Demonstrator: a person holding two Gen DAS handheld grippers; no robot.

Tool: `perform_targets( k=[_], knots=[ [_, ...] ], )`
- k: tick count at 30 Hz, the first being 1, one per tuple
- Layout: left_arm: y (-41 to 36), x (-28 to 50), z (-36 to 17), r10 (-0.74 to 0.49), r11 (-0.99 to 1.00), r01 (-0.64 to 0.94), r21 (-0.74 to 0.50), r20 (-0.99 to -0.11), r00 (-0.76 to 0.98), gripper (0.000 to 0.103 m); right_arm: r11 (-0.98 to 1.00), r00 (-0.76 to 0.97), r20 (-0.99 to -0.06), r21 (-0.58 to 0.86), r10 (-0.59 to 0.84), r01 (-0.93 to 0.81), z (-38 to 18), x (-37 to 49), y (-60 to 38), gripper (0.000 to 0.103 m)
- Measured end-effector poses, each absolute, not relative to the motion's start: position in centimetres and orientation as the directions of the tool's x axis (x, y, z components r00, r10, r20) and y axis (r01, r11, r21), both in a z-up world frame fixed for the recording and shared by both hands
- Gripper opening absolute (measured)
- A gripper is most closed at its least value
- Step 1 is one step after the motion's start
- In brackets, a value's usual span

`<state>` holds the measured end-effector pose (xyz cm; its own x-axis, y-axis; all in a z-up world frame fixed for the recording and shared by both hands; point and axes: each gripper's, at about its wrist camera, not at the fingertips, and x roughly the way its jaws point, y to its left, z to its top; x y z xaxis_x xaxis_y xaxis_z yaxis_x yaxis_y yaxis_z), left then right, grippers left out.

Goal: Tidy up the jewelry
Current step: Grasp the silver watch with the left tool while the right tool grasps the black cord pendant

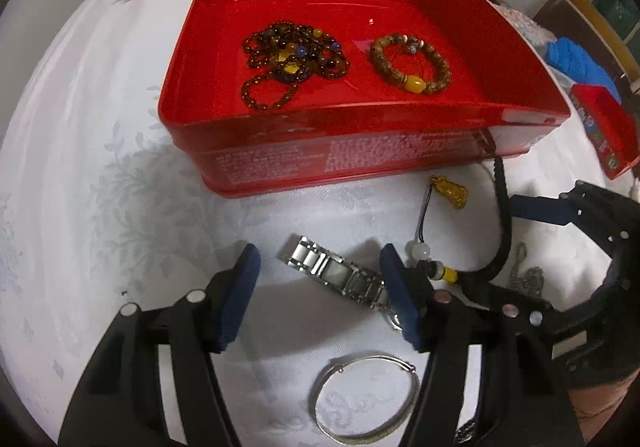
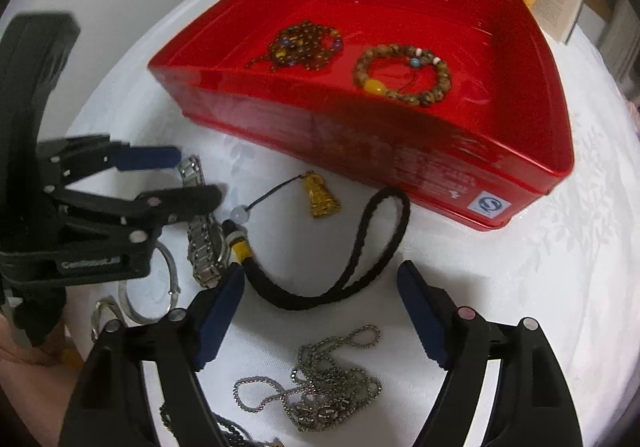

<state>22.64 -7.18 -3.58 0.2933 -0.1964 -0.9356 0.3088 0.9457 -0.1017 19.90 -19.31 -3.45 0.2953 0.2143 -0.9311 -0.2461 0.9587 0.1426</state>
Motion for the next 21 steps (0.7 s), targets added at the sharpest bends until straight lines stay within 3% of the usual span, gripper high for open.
perform_targets(
  k=[4,8,16,21],
  knots=[
    [-7.6,22.7,-3.3,-0.215,0.942,0.313,-0.124,-0.937,0.276,0.037,0.956,0.293,-0.934,0.127,0.205,-0.264,-3.5,20.0,-18.6,0.080],
    [-8.1,22.8,-3.2,-0.219,0.943,0.307,-0.132,-0.938,0.269,0.028,0.954,0.298,-0.936,0.100,0.186,-0.282,-3.7,20.3,-17.9,0.080],
    [-8.7,22.3,-3.2,-0.249,0.933,0.323,-0.157,-0.931,0.268,0.016,0.946,0.325,-0.936,0.027,0.138,-0.324,-4.1,20.1,-15.7,0.078],
    [-8.3,22.5,-3.4,-0.280,0.928,0.321,-0.189,-0.922,0.267,0.016,0.939,0.343,-0.930,0.011,0.136,-0.344,-4.3,19.7,-14.5,0.068]
  ],
)
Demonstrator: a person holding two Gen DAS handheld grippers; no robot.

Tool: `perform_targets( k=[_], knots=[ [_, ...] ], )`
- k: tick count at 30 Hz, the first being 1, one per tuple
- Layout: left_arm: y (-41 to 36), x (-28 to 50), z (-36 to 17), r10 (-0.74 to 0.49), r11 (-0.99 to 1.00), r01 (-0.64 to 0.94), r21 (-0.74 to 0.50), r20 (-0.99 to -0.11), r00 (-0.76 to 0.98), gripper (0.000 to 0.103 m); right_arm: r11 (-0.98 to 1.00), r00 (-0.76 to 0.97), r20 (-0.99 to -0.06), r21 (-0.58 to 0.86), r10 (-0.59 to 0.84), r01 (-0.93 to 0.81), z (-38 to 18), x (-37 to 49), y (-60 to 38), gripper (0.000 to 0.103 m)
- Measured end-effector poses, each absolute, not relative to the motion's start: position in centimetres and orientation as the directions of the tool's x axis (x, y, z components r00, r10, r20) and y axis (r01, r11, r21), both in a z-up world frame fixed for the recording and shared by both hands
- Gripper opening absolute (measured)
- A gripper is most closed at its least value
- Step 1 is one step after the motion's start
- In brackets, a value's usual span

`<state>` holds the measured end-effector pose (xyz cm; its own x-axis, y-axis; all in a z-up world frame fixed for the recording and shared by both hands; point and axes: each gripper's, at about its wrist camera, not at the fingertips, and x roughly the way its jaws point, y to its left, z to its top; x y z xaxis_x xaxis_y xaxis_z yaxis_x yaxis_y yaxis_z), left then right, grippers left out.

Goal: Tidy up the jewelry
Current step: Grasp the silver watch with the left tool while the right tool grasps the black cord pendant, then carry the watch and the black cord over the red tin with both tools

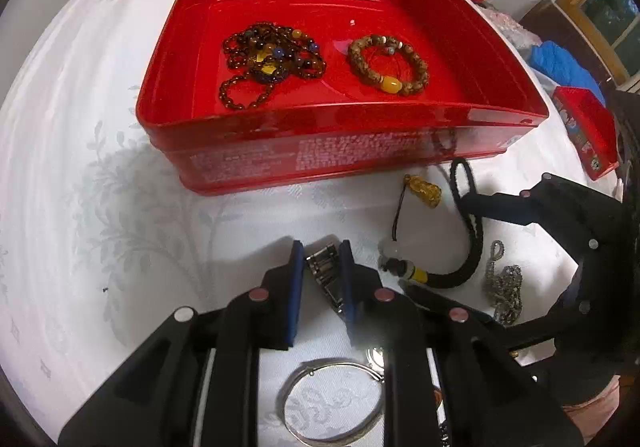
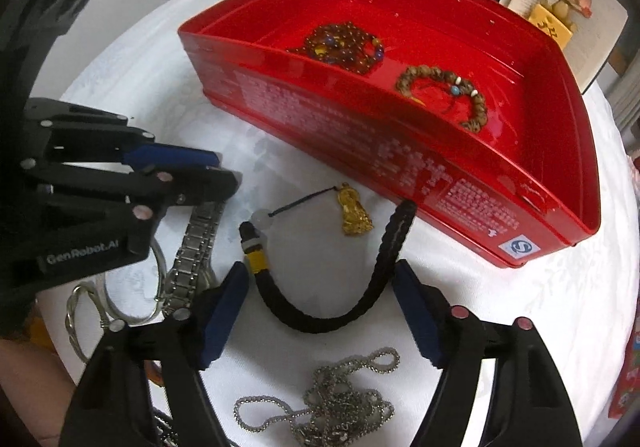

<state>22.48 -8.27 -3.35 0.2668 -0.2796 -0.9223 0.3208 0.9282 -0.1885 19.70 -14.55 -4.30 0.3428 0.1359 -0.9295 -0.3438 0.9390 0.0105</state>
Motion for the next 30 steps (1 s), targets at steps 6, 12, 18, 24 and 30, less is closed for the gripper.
perform_targets(
  k=[6,12,18,24,30],
  knots=[
    [-7.1,22.1,-2.9,-0.313,0.920,0.325,-0.218,-0.908,0.278,0.016,0.921,0.350,-0.925,0.001,0.149,-0.389,-3.9,18.1,-13.4,0.039],
    [-6.6,21.3,-1.8,-0.341,0.910,0.344,-0.233,-0.892,0.297,0.016,0.923,0.319,-0.921,0.092,0.222,-0.375,-3.7,17.3,-13.3,0.008],
    [-6.4,20.7,-0.9,-0.367,0.897,0.367,-0.246,-0.878,0.308,0.016,0.923,0.321,-0.895,0.202,0.309,-0.327,-2.8,17.0,-16.4,0.007],
    [-6.8,19.7,1.2,-0.408,0.880,0.394,-0.266,-0.847,0.339,0.016,0.911,0.382,-0.849,0.243,0.366,-0.333,-0.6,17.0,-19.2,0.007],
    [-6.9,18.5,4.0,-0.445,0.863,0.427,-0.269,-0.804,0.393,0.015,0.900,0.438,-0.801,0.272,0.408,-0.341,2.4,15.5,-21.2,0.007]
  ],
)
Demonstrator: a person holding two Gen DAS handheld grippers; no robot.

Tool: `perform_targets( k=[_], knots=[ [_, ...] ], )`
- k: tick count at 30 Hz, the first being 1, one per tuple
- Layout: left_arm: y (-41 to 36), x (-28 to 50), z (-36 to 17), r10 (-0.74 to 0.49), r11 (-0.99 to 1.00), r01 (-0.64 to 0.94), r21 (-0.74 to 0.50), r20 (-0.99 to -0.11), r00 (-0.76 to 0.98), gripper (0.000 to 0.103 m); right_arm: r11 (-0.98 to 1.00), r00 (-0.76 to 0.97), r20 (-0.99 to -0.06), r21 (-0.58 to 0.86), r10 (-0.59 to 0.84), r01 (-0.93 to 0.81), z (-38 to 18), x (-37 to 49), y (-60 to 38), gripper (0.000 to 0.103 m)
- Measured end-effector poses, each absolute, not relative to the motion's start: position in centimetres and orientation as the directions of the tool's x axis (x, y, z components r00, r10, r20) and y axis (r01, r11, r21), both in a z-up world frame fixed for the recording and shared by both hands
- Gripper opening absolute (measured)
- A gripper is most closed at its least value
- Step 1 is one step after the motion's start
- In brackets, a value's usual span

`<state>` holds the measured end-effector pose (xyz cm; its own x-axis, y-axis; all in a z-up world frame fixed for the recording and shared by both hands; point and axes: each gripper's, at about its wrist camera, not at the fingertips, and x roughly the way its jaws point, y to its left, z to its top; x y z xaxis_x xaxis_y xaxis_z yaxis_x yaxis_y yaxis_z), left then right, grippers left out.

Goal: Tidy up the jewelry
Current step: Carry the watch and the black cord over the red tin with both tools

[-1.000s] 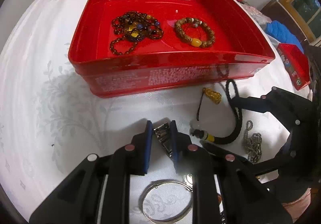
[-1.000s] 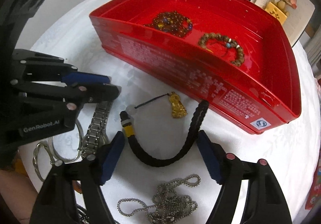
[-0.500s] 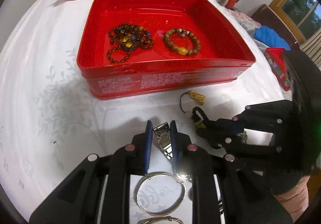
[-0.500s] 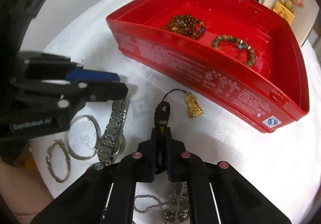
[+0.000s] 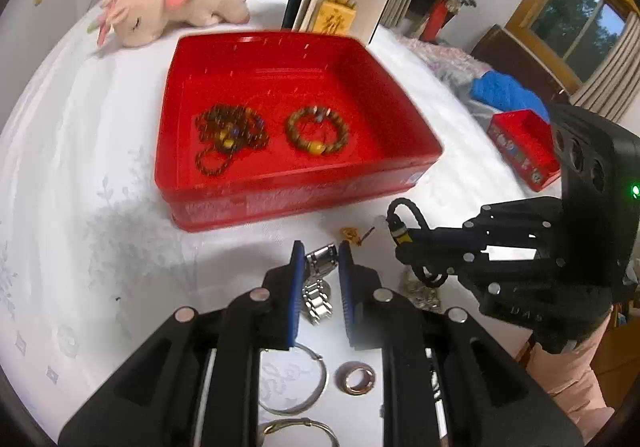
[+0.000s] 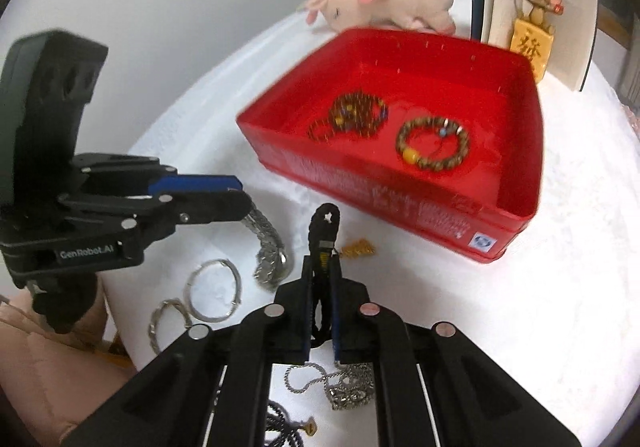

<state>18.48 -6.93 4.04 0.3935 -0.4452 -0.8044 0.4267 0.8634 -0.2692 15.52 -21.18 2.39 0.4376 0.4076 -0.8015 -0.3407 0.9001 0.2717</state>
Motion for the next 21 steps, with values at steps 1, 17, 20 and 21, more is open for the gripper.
perform_targets(
  k=[1,17,20,21],
  knots=[
    [-6.9,18.4,4.4,-0.448,0.863,0.429,-0.269,-0.798,0.402,0.015,0.900,0.448,-0.794,0.273,0.411,-0.340,2.9,15.4,-21.4,0.007],
    [-6.7,17.3,9.6,-0.522,0.826,0.487,-0.283,-0.708,0.476,0.015,0.890,0.529,-0.723,0.292,0.445,-0.350,7.6,15.7,-23.1,0.007],
    [-6.8,17.6,10.4,-0.524,0.825,0.491,-0.278,-0.701,0.483,0.015,0.891,0.538,-0.715,0.293,0.446,-0.348,8.3,16.2,-23.3,0.007],
    [-6.9,18.0,10.7,-0.521,0.828,0.488,-0.276,-0.701,0.487,0.015,0.890,0.542,-0.712,0.293,0.447,-0.349,8.7,16.5,-23.4,0.007]
  ],
)
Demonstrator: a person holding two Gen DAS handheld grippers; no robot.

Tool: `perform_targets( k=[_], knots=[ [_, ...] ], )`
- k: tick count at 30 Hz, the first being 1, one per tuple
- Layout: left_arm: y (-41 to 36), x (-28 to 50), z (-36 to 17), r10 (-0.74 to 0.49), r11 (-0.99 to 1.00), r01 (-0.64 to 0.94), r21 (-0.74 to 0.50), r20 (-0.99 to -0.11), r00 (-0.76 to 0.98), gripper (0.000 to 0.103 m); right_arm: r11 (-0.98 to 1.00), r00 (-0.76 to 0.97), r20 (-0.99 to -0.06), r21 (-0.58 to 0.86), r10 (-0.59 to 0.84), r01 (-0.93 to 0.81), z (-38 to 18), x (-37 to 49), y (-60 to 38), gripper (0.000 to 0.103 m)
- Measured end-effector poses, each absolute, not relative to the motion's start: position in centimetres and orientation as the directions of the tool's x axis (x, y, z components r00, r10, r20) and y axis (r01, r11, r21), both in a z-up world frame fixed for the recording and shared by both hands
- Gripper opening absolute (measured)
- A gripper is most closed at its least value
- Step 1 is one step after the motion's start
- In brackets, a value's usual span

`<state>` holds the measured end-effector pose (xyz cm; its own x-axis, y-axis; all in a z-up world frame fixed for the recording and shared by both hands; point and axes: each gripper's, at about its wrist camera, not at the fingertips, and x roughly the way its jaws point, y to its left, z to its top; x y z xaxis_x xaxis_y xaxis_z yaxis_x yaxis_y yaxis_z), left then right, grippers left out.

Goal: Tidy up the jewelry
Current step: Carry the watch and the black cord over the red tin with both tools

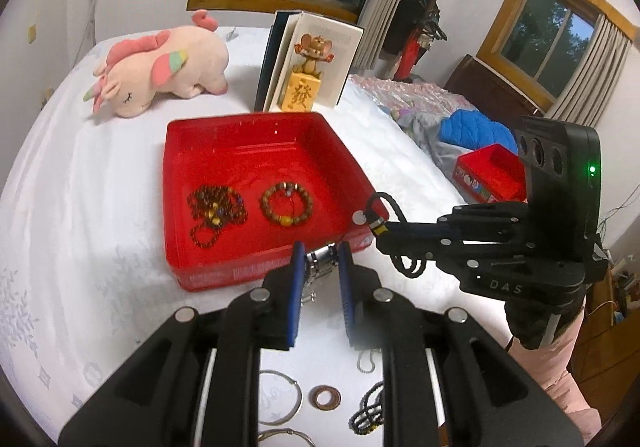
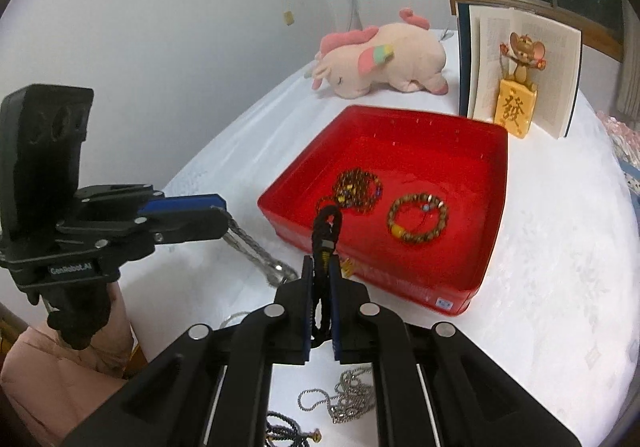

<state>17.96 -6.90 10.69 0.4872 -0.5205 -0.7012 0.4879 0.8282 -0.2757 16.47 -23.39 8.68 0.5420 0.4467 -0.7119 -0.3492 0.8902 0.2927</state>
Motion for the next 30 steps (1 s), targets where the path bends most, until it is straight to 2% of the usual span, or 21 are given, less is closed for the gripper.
perform_targets(
  k=[30],
  knots=[
    [-6.6,23.2,13.7,-0.533,0.831,0.472,-0.295,-0.666,0.522,0.015,0.904,0.602,-0.674,0.306,0.428,-0.300,10.9,20.9,-25.7,0.007]
  ],
)
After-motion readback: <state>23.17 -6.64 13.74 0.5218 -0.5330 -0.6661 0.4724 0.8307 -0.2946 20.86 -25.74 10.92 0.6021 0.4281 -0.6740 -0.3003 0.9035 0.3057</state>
